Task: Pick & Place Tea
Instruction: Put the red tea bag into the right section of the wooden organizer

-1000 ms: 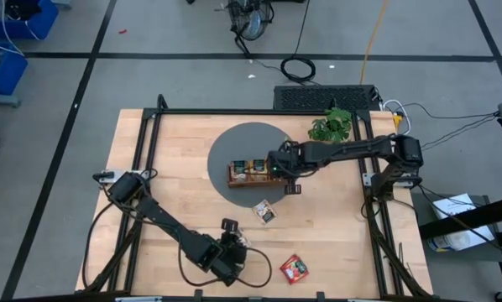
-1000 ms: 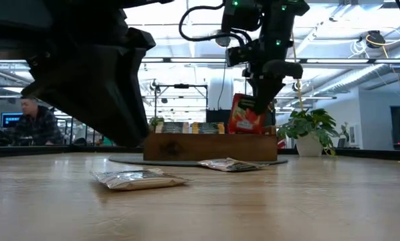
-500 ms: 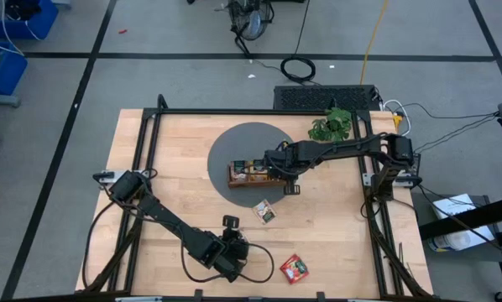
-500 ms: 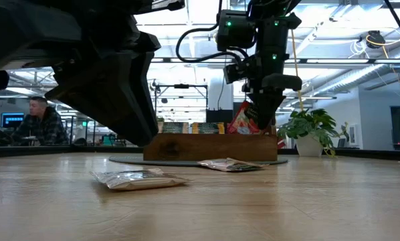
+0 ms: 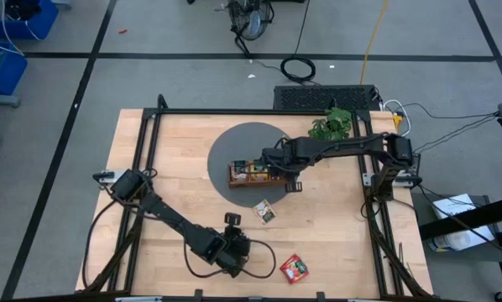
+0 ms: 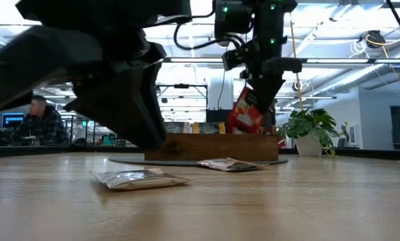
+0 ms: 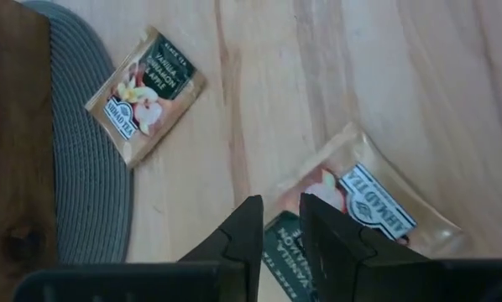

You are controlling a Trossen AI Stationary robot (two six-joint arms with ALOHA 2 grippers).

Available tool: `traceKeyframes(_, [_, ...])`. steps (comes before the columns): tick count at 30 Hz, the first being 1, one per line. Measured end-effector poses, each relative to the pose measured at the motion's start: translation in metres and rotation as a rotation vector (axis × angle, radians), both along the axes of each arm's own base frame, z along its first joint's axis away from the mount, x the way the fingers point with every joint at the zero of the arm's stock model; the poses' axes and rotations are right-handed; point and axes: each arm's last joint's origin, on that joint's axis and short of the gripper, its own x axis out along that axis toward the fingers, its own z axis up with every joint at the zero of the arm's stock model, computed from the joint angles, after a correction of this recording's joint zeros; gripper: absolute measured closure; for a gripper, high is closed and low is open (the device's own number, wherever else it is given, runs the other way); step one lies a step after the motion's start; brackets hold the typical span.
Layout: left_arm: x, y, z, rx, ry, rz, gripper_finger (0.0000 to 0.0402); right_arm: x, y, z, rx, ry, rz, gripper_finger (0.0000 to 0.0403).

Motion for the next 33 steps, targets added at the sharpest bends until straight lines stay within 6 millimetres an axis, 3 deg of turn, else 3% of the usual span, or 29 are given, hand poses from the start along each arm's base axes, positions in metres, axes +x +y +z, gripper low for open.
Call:
traceKeyframes(10, [0.003,0.004,0.000,0.004,0.000,-0.001,0.0314,0.014,-0.002,-0.026,0.039,0.189,0.006,0.0403])
traceKeyframes(15, [0.003,0.004,0.000,0.003,0.000,-0.001,0.0314,0.018,-0.002,-0.028,-0.007,0.198,0.031,0.0396])
traceKeyframes(25, [0.002,0.002,0.000,0.001,0.000,-0.004,0.0314,0.016,-0.003,-0.020,-0.041,0.173,0.012,0.0311])
traceKeyframes(33, [0.001,0.002,0.000,0.000,0.001,-0.003,0.0314,0.012,-0.004,0.011,-0.055,0.010,0.024,0.0258])
